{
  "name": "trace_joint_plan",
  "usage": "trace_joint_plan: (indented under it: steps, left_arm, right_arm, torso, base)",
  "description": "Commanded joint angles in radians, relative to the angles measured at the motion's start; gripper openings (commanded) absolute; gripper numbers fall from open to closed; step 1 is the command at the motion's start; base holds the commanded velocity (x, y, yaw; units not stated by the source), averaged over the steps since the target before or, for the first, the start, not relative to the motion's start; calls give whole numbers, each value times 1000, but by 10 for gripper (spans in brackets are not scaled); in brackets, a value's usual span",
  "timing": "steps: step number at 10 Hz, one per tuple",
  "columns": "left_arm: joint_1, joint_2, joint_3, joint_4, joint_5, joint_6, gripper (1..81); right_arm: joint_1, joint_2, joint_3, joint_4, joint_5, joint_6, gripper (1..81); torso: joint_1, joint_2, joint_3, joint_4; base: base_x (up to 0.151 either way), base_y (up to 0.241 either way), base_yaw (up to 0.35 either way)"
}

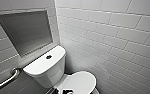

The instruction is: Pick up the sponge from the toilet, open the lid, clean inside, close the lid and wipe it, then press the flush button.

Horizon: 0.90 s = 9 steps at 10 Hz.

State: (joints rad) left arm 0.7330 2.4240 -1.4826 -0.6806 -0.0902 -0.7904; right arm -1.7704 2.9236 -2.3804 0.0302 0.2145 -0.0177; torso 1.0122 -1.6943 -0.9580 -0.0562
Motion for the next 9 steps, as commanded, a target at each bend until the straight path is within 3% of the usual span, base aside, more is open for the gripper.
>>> trace_joint_plan:
  steps: [1, 7, 9]
  left_arm:
    - [-212, -145, 153, 74, -308, 14, 811]
    - [-166, -291, 289, 145, -473, 8, 811]
    - [-139, -316, 294, 148, -480, -48, 811]
  right_arm:
    - [-24, 5, 15, 7, -67, -1, 10]
    - [-28, 11, 18, 7, -67, -1, 10]
    - [-28, 10, 20, 8, -66, -1, 10]
  torso:
    - [0, 0, 0, 0]
    - [0, 0, 0, 0]
    - [0, 0, 0, 0]
  base:
    - [0, 0, 0]
    - [0, 0, 0]
    - [0, 0, 0]
